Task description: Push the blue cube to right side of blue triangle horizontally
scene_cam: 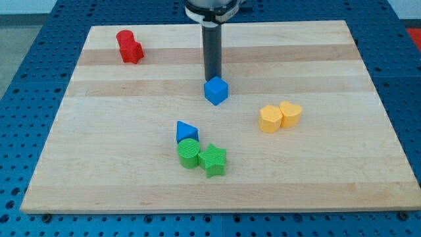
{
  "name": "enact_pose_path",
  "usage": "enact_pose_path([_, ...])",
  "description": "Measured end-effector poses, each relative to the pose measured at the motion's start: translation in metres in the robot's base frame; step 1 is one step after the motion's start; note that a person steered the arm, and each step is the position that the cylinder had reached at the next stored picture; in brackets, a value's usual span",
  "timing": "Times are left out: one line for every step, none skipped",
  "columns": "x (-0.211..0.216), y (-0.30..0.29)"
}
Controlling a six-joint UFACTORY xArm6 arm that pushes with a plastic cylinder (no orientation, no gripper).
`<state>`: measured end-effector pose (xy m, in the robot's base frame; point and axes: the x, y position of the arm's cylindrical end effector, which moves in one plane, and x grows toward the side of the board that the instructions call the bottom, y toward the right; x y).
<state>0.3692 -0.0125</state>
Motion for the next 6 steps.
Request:
enact_pose_path([0.015, 0.0])
enact_pose_path([0.033, 0.0])
enact_pose_path([0.052, 0.0])
enact_pose_path([0.068, 0.005])
enact_pose_path([0.088, 0.011])
enact_pose_path([0.108, 0.015])
